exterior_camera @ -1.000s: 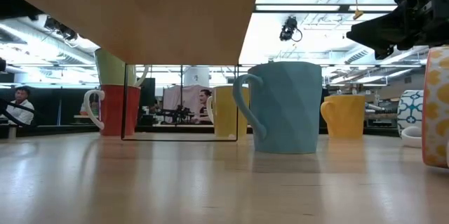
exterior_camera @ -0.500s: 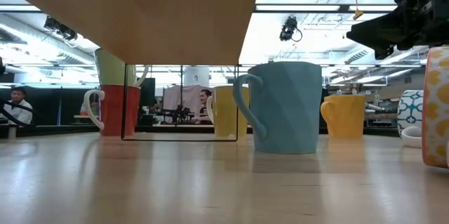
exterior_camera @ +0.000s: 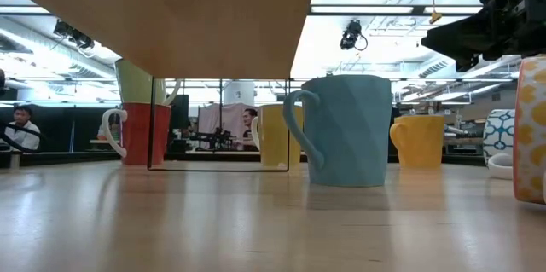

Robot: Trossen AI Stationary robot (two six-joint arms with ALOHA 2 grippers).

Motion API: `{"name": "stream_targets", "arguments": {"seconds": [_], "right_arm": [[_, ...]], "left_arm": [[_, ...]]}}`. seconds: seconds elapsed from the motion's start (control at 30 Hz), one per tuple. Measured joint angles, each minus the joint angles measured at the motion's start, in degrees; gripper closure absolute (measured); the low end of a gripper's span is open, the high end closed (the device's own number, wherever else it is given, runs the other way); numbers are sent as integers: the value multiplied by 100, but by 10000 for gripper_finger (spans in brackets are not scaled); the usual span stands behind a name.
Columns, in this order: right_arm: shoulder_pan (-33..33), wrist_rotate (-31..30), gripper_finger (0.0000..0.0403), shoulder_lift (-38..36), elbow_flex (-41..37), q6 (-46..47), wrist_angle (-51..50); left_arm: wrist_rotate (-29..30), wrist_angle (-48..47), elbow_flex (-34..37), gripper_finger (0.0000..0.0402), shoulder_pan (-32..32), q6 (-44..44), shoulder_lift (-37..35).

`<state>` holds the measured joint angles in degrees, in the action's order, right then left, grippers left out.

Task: Place coffee mugs
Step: Put the light green mug on the shelf

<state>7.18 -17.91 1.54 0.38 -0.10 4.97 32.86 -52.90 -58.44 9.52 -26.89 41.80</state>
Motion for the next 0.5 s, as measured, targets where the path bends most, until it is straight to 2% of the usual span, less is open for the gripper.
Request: {"name": "stream_targets", "arguments": {"seconds": [0.27, 0.5], "right_arm": [[0, 2, 270, 0, -1, -1, 7], [0, 0, 270, 0, 0, 0, 7]], "left_arm": [[-1089, -243, -102, 86, 1302, 99, 762], [-1351, -245, -102, 86, 2107, 547, 1423]]}}
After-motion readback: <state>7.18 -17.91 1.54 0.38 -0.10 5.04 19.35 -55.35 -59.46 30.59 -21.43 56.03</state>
